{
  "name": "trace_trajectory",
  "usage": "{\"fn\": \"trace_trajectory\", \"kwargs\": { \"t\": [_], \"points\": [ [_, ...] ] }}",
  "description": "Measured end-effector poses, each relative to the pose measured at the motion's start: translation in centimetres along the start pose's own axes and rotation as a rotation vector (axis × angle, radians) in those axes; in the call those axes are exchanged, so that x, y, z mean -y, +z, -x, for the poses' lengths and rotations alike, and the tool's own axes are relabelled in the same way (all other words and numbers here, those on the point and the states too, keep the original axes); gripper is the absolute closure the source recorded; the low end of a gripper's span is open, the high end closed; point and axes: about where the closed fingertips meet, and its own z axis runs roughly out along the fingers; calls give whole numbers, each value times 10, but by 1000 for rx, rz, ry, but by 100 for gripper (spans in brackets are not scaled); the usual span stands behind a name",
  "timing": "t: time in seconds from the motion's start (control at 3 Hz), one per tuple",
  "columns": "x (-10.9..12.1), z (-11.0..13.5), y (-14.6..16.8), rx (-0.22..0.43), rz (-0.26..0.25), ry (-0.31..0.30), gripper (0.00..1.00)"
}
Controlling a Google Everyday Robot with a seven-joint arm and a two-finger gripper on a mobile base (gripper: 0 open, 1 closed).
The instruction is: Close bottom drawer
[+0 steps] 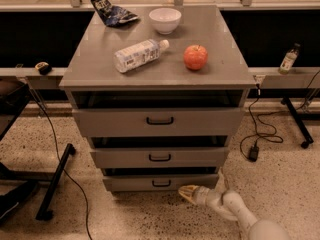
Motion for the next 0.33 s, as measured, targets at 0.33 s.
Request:
{"fn": "trace_trajectory", "kwargs": {
  "t": [0.33],
  "points": [
    [-15,-6,-44,-58,69,-70,100]
  ]
}}
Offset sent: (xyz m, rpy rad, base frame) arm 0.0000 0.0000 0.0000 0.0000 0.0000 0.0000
